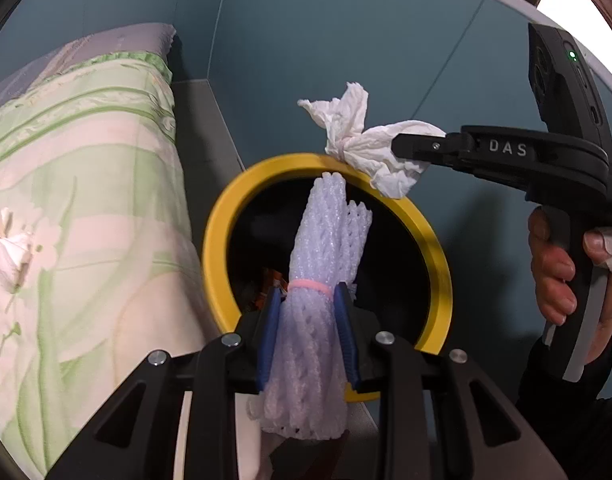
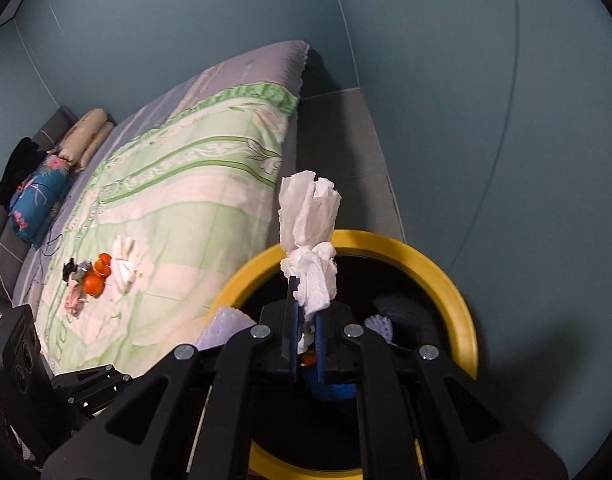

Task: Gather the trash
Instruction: 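Open both tools to drop the tissue and foam net into the bin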

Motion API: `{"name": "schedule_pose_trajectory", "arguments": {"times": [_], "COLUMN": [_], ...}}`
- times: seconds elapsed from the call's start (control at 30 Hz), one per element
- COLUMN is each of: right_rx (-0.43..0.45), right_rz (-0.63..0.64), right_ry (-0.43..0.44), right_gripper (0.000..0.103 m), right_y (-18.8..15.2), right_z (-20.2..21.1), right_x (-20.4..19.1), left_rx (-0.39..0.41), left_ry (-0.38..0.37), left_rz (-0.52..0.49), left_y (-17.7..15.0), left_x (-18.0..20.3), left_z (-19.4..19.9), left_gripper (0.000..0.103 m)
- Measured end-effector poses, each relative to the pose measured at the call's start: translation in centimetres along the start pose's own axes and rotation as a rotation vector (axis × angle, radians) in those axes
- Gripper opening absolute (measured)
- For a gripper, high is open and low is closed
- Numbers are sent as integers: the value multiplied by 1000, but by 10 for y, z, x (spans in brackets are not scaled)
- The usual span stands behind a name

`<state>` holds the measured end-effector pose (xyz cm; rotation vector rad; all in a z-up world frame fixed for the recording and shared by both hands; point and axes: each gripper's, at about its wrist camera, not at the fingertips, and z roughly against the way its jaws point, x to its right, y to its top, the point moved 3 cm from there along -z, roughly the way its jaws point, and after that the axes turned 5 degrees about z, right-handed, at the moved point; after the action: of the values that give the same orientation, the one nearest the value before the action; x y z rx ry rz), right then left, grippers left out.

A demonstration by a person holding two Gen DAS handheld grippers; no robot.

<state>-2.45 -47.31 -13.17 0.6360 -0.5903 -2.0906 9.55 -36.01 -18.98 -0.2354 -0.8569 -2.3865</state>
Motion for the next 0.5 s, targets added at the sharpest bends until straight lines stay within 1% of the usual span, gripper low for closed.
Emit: {"name": "schedule_pose_trajectory", "arguments": {"times": [0.17, 0.33, 0.43, 0.47, 0.5], "right_rx": [-18, -29, -38, -41, -42], "right_rz": [-3, -6, -20, -22, -25], "right_ry": [-3, -10, -10, -15, -18], "right_gripper": [7, 7, 8, 9, 14], "right_y": [-4, -4, -4, -4, -4], "right_z": [-6, -9, -11, -11, -12], "right_x": [7, 10, 13, 14, 16], "left_rx": [-24, -27, -21, -19, -18], "left_ry": [-15, -21, -32, -39, -41], "left_rz": [-7, -18, -9, -4, -2], "left_y": [-6, -11, -12, -13, -12], "left_x": [7, 10, 9, 8, 7], "left_z": [-12, -12, -11, -10, -8], "left_gripper": [27, 27, 33, 36, 38]}}
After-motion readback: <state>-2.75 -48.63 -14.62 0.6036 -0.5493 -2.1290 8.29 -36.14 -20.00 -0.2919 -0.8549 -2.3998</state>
